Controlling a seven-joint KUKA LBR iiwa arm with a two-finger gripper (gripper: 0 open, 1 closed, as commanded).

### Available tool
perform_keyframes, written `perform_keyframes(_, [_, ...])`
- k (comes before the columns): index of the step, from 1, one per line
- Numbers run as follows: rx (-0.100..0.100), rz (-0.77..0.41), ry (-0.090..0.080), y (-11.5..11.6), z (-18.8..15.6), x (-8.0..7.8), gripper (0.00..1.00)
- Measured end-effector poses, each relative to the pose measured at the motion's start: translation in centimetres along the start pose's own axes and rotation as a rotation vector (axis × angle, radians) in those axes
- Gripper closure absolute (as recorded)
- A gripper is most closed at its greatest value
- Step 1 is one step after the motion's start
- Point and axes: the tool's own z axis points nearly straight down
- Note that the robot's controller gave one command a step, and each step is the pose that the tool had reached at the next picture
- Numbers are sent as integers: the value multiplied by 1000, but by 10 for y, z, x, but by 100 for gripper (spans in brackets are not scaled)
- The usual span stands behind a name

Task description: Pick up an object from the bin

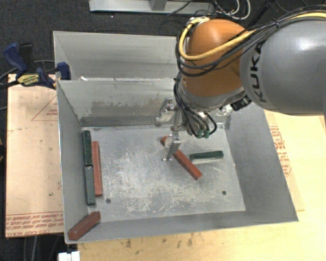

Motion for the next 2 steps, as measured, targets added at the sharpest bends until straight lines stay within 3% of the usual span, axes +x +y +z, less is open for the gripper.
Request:
perform_keyframes(1, [3,-1,-4,-22,55,2,0])
perform_keyframes(2, [0,-156,10,-67,30,-22,0])
